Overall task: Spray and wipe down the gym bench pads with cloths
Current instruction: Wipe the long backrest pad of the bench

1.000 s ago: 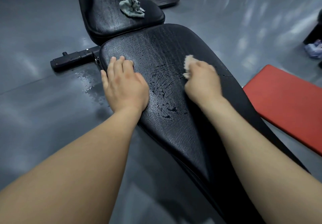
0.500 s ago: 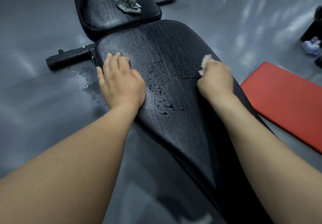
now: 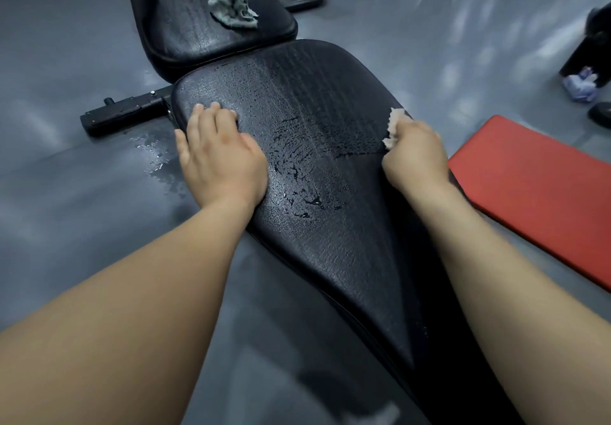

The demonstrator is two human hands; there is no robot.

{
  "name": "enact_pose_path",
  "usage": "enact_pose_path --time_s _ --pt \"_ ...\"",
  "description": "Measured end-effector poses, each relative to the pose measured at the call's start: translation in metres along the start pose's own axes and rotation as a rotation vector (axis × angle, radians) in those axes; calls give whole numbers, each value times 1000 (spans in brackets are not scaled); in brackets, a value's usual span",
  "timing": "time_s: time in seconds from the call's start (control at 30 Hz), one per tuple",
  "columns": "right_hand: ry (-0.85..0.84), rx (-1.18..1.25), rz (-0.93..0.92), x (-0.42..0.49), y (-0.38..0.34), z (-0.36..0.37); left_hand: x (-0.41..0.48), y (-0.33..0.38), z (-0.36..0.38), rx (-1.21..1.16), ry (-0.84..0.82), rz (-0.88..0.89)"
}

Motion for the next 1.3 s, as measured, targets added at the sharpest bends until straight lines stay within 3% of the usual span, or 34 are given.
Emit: enact_pose_path --time_s 0.2,0.3,0.47,0.57,0.63,0.8,0.87,0.93,1.07,1.17,1.23,1.3 --pt "-24 101 -452 -52 -105 13 0 1 -1 1 -6 3" --pt "-50 102 -583 -53 -108 14 0 2 -1 2 -12 3" --pt "12 62 -247 2 -17 5 0 1 0 5 -10 2" --pt "17 64 -98 1 -2 -1 1 0 1 13 -3 -1" --pt "45 42 -121 -10 -27 -2 1 1 0 14 -2 1" --pt "-25 84 -487 -50 -113 13 0 1 0 21 -11 4" --pt "-11 52 -531 -47 -111 13 0 2 0 20 -14 6" --pt "-20 5 -454 -33 -86 12 0 1 -1 16 -15 5" --pt "51 -6 -131 -5 -9 1 0 2 -2 4 -8 -1" --pt "46 12 8 -8 -1 0 -1 2 -2 6 3 -2" --pt "70 32 -43 -20 -29 -1 -1 1 -1 6 3 2" --pt "55 85 -238 -41 -72 3 -1 1 -2 5 0 4"
Point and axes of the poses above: each hand's wrist, its own x-axis towards the middle knuckle, its own z-axis out of the palm, y = z × x, the point moved 6 cm from there along x, towards the middle knuckle, and after that the axes turned 4 degrees about -x, right-handed, at the moved point
